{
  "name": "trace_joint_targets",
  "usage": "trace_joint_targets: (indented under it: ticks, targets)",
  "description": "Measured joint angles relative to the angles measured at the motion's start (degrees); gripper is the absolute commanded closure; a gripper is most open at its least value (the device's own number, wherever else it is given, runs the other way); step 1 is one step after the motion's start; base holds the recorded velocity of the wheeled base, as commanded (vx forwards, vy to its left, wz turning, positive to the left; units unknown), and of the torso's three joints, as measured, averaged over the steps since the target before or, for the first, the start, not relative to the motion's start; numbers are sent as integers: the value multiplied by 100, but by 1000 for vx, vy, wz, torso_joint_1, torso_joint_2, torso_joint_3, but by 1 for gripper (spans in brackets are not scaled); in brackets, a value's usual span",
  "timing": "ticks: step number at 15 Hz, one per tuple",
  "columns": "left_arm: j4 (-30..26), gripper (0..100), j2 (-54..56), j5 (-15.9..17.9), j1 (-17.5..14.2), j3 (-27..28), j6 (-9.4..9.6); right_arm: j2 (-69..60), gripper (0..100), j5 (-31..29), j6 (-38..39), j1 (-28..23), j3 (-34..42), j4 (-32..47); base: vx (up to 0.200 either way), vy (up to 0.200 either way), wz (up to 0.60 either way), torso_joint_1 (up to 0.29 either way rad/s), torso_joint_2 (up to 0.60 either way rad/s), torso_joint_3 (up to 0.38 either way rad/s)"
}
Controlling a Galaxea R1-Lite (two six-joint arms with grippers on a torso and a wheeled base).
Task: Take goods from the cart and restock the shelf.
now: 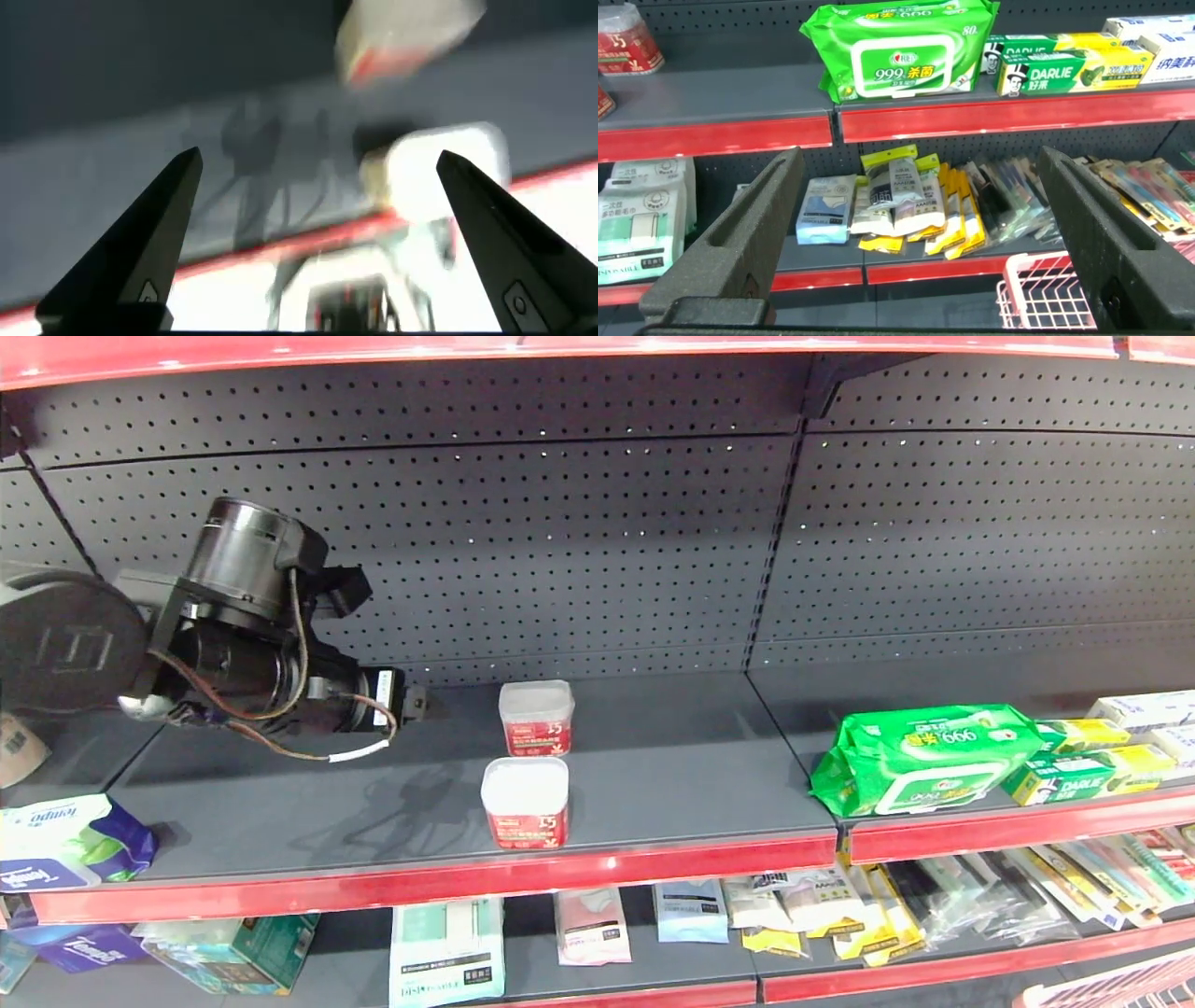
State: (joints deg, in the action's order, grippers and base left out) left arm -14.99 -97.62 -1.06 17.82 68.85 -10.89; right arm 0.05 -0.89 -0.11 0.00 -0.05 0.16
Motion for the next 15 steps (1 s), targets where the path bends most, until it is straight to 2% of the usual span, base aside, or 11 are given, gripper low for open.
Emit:
trace_joint_targets:
  ticks: [15]
  targets:
    - [173,0,-1053,40,85,306,0,2,0,0,-11,0,-2,-2,0,0,0,0,0,0]
